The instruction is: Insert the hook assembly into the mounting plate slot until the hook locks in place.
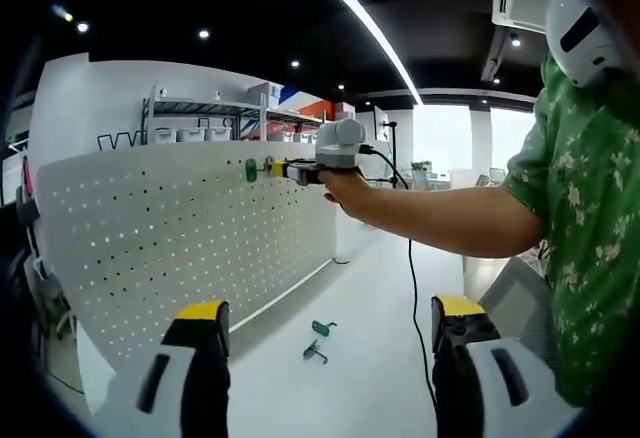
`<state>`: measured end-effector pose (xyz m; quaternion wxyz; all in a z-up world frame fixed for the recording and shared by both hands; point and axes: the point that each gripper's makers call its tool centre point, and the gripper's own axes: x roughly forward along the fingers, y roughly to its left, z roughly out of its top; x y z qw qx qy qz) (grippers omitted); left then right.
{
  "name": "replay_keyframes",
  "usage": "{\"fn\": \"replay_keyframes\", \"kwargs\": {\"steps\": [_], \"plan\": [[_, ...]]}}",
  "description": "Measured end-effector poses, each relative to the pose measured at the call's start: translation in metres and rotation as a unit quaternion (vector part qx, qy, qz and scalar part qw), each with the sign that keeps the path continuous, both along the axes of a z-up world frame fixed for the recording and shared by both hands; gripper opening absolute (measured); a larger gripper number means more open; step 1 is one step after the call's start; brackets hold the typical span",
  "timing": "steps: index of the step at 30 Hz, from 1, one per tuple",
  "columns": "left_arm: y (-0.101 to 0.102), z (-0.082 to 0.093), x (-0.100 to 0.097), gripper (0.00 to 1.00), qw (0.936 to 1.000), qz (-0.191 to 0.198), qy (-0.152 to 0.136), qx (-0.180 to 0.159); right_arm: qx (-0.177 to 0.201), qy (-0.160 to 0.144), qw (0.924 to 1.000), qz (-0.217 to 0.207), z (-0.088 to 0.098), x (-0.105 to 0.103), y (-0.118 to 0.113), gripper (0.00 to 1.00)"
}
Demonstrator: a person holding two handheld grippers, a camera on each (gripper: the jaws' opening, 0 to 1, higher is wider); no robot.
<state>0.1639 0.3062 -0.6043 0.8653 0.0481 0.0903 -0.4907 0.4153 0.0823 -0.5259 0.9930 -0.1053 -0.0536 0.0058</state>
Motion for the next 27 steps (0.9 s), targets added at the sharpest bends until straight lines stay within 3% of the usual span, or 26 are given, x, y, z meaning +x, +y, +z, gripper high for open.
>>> {"fn": "replay_keyframes", "kwargs": {"steps": [23, 27], "plan": [[-0.0013, -0.0015, 0.0006, 0.84, 1.0000, -0.006, 0.001, 0.005, -0.023, 0.019, 0.9995, 0.010, 0.0014, 0.0017, 0.0002, 0.00], [-0.0015, -0.0009, 0.0011, 0.84, 1.0000, -0.007, 0.000, 0.004, -0.031, 0.006, 0.9995, 0.005, 0.0002, -0.0001, 0.0011, 0.00]]}}
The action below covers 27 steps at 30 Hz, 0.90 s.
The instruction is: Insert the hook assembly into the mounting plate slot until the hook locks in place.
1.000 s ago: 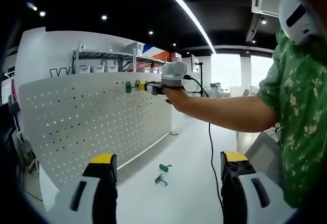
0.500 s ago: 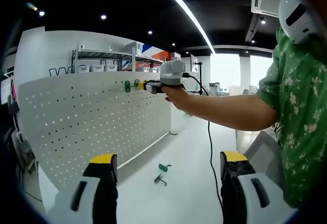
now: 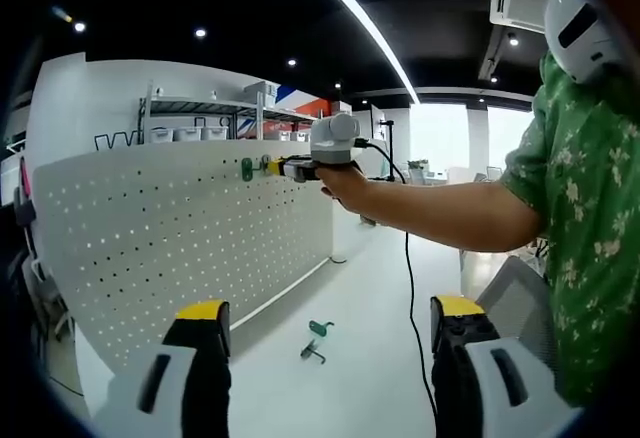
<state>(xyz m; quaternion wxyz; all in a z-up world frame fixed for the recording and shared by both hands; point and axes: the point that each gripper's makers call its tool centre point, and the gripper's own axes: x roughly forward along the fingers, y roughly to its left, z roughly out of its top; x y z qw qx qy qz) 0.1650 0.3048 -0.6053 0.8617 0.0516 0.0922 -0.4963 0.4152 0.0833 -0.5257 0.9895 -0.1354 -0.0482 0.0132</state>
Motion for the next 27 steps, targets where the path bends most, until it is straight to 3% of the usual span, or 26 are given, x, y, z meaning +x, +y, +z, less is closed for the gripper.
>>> {"fn": "replay_keyframes", "kwargs": {"steps": [7, 12, 19, 22, 27], "plan": [[0.0036, -0.0029, -0.0009, 0.84, 1.0000, 0.003, 0.003, 0.003, 0.058, -0.030, 0.9978, 0.011, 0.0014, -0.0027, -0.0021, 0.00], [0.0050, -0.0040, -0.0004, 0.84, 1.0000, 0.005, 0.004, 0.002, 0.044, -0.057, 0.9972, 0.018, 0.0015, -0.0046, -0.0015, 0.00], [0.0027, -0.0039, 0.0007, 0.84, 1.0000, 0.001, 0.004, 0.002, 0.046, -0.047, 0.9976, 0.020, 0.0033, -0.0037, -0.0014, 0.00], [0.0029, -0.0048, 0.0014, 0.84, 1.0000, 0.001, 0.004, 0.003, 0.098, -0.022, 0.9947, 0.022, 0.0026, -0.0024, -0.0024, 0.00], [0.0047, -0.0063, 0.0025, 0.83, 1.0000, 0.002, 0.005, 0.003, 0.091, -0.004, 0.9957, 0.014, 0.0033, -0.0010, -0.0017, 0.00]]}}
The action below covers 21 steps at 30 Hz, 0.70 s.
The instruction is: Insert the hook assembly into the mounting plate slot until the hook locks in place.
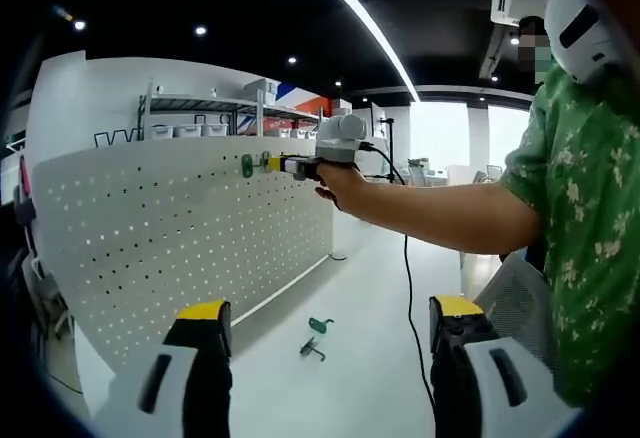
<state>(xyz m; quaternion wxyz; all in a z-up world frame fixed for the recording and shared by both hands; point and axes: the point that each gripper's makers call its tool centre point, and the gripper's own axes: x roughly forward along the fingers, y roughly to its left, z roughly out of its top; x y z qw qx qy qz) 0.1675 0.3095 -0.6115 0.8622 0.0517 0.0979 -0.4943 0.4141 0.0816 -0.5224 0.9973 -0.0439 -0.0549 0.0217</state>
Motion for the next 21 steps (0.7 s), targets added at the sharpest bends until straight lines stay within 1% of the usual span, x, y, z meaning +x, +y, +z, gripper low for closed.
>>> {"fn": "replay_keyframes", "kwargs": {"steps": [3, 7, 12, 14, 16, 17, 18, 19, 21], "plan": [[0.0010, 0.0000, -0.0001, 0.83, 1.0000, 0.002, 0.000, -0.001, -0.009, 0.014, 0.9999, -0.002, 0.0000, 0.0012, 0.0002, 0.00], [0.0001, -0.0004, -0.0014, 0.83, 1.0000, 0.001, 0.001, 0.000, -0.011, 0.014, 0.9998, -0.003, -0.0022, 0.0002, 0.0000, 0.00], [-0.0012, -0.0003, -0.0025, 0.83, 1.0000, -0.001, 0.002, -0.001, -0.016, -0.002, 0.9999, -0.004, -0.0038, -0.0002, 0.0001, 0.00], [-0.0009, -0.0005, -0.0026, 0.83, 1.0000, -0.001, 0.001, -0.001, -0.020, -0.020, 0.9996, 0.000, -0.0039, -0.0004, 0.0006, 0.00], [-0.0004, -0.0004, -0.0026, 0.83, 1.0000, 0.000, 0.001, -0.001, -0.019, -0.028, 0.9994, 0.003, -0.0037, -0.0010, 0.0005, 0.00], [-0.0003, -0.0001, -0.0025, 0.83, 1.0000, 0.000, 0.001, -0.002, -0.021, -0.038, 0.9990, 0.009, -0.0034, -0.0012, 0.0018, 0.00], [-0.0004, 0.0000, -0.0026, 0.83, 1.0000, 0.000, 0.002, -0.003, -0.010, -0.050, 0.9987, 0.010, -0.0025, -0.0006, 0.0020, 0.00], [-0.0004, 0.0000, -0.0026, 0.83, 1.0000, 0.000, 0.002, -0.003, -0.004, -0.049, 0.9987, 0.010, -0.0022, -0.0002, 0.0021, 0.00], [-0.0004, -0.0005, -0.0026, 0.83, 1.0000, 0.000, 0.002, -0.001, -0.011, -0.049, 0.9987, 0.007, -0.0020, 0.0017, 0.0033, 0.00]]}}
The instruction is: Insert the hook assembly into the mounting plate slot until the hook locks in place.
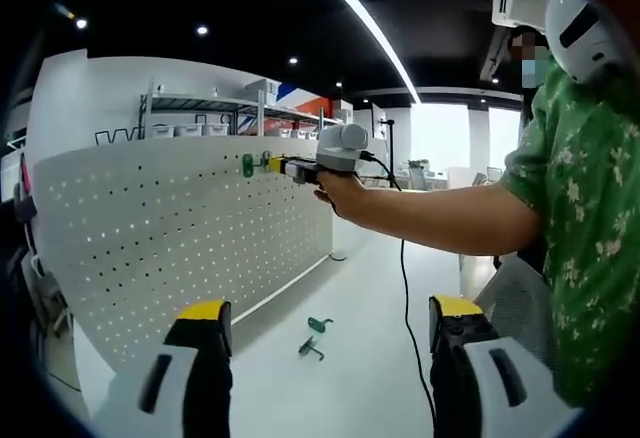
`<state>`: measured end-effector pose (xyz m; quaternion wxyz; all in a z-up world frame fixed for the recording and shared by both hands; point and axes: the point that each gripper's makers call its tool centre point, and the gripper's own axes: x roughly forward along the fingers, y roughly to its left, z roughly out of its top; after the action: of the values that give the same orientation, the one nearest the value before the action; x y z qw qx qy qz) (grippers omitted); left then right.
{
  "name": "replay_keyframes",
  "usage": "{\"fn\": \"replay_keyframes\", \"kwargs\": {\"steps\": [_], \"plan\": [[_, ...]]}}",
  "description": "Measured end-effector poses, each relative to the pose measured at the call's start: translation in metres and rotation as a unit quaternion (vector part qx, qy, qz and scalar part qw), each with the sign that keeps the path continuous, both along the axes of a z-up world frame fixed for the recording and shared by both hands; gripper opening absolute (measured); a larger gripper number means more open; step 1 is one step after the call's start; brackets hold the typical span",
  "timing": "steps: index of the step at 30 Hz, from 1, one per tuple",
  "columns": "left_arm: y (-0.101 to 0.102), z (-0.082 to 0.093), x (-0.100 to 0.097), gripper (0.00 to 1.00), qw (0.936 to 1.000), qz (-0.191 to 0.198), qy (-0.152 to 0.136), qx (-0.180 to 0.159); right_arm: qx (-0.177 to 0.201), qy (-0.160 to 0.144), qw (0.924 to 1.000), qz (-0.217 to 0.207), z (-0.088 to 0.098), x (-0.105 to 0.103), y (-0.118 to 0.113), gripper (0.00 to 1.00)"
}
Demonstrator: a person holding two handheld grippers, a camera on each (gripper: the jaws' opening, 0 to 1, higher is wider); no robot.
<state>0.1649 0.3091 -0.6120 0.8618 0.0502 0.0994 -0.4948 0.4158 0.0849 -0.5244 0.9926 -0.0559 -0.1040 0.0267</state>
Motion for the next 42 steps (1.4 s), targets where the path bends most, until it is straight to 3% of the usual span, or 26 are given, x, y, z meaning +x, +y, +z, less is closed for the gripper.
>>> {"fn": "replay_keyframes", "kwargs": {"steps": [9, 28, 42], "plan": [[0.0028, -0.0001, 0.0017, 0.83, 1.0000, 0.004, 0.000, 0.001, -0.015, -0.006, 0.9998, -0.010, 0.0053, 0.0027, -0.0033, 0.00], [0.0014, -0.0024, 0.0042, 0.83, 1.0000, 0.004, 0.003, 0.001, 0.015, -0.007, 0.9999, -0.003, -0.0003, -0.0004, -0.0071, 0.00], [0.0017, -0.0025, 0.0050, 0.83, 1.0000, 0.004, 0.004, 0.002, -0.020, 0.005, 0.9998, 0.006, 0.0005, -0.0024, -0.0031, 0.00]]}}
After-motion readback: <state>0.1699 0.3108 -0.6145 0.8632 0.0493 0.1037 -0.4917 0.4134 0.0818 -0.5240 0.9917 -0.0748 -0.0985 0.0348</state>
